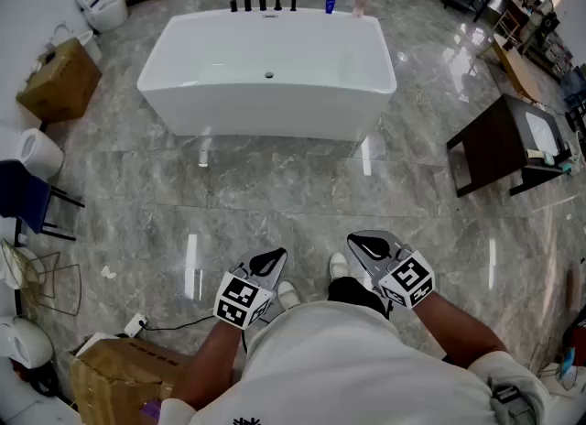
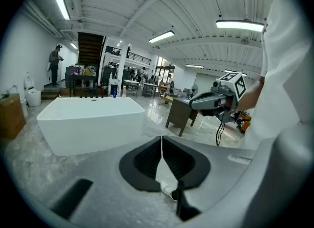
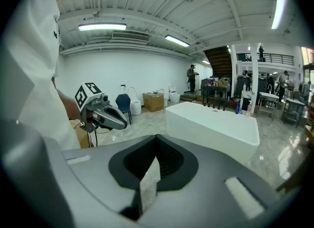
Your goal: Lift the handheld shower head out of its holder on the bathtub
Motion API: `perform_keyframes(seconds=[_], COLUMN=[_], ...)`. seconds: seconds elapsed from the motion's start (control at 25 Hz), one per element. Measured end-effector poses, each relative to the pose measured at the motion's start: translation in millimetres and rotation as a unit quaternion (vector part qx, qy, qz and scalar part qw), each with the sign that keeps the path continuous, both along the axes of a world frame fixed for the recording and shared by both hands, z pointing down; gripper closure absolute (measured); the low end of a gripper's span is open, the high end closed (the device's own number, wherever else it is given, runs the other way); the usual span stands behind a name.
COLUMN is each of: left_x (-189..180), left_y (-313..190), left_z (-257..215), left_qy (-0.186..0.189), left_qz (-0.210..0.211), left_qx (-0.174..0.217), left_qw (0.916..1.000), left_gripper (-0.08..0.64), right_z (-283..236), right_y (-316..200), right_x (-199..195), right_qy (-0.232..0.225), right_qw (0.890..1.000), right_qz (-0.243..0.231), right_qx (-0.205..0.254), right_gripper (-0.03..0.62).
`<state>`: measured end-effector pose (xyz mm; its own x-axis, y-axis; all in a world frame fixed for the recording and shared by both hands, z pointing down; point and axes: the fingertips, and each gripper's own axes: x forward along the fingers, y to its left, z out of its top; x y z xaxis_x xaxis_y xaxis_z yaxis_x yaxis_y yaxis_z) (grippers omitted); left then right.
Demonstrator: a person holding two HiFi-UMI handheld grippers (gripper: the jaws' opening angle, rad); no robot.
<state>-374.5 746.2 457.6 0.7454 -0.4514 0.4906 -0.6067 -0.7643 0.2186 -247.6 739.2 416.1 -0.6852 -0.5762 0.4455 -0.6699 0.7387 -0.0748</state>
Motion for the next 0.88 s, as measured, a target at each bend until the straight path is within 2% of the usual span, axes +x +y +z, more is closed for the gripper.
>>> perform_keyframes(seconds=[0.28, 0.48, 0.76, 0.88], left_x=[33, 69, 147, 176], left_y=[-35, -84, -159, -182], left_z=[-9, -27, -45, -47], left_qy=[0.008, 0.026, 0.03, 0.028], left_qz=[-0.016, -0.042, -0.071, -0.08], left_qx=[0.005, 0.015, 0.034, 0.035], left_qw=[0.9998, 0.9987, 0.9964, 0.9958], left_gripper=[0.526, 0.413, 0.294, 0.272], right_z=[-1, -4, 1, 2], right_y=[-27, -57, -96, -111], right_x=[28, 65, 146, 179], right_qy=[0.0, -0.011, -0.042, -0.05], right_qw=[1.0, 1.0, 0.999, 0.999], right_qz=[-0.015, -0.015, -0.024, -0.019], right_qx=[0.005, 0.008, -0.002, -0.001], right_gripper=[0.581, 0.581, 0.578, 0.578])
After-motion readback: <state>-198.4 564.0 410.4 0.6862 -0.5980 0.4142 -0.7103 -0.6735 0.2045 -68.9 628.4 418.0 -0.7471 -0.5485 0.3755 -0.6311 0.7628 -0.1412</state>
